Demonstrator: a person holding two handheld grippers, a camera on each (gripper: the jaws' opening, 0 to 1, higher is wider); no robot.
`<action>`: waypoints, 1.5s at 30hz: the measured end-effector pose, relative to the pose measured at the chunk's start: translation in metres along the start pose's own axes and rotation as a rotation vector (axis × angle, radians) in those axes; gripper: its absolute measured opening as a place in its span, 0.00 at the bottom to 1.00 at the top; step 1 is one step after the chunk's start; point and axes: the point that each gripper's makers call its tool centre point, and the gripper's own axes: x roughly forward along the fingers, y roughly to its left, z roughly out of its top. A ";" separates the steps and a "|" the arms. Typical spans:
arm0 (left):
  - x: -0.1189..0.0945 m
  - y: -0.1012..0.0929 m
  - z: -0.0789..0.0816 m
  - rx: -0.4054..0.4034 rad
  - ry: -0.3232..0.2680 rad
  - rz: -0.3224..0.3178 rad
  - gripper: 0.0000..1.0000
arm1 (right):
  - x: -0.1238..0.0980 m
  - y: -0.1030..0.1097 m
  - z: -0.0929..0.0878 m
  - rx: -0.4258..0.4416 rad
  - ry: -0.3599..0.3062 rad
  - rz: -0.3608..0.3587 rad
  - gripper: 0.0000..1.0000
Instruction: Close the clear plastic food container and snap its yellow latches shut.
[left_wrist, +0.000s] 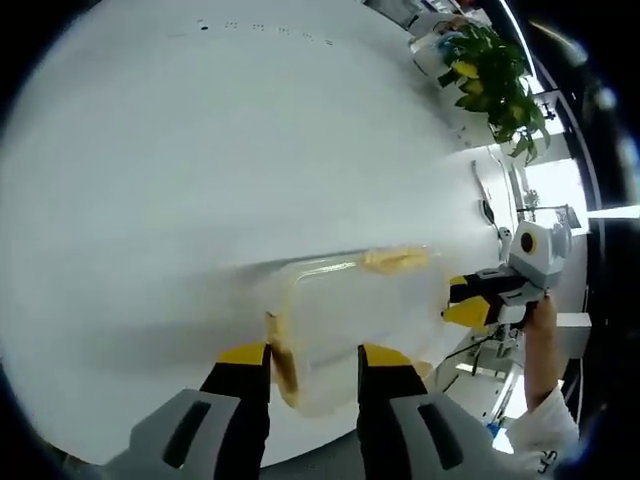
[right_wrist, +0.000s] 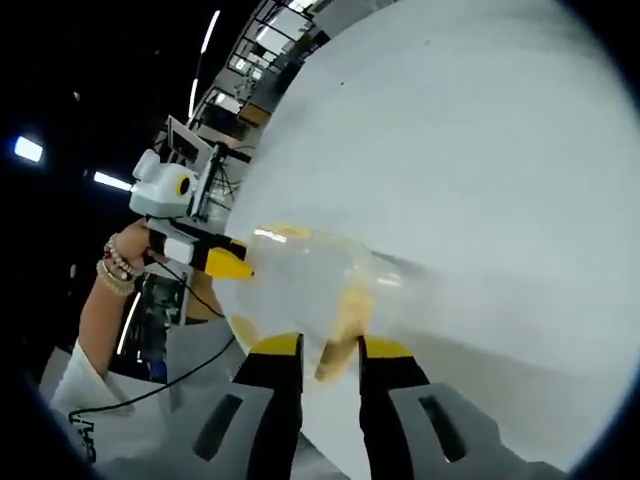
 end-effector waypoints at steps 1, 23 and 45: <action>0.000 0.000 0.000 0.003 -0.004 -0.003 0.27 | 0.000 0.001 0.000 -0.002 -0.005 0.000 0.17; -0.021 -0.041 0.019 0.532 -0.299 -0.054 0.08 | -0.006 0.065 0.057 -0.389 -0.091 0.062 0.06; 0.007 -0.079 -0.017 0.924 -0.368 -0.094 0.19 | 0.055 0.064 0.068 -0.754 0.142 0.013 0.12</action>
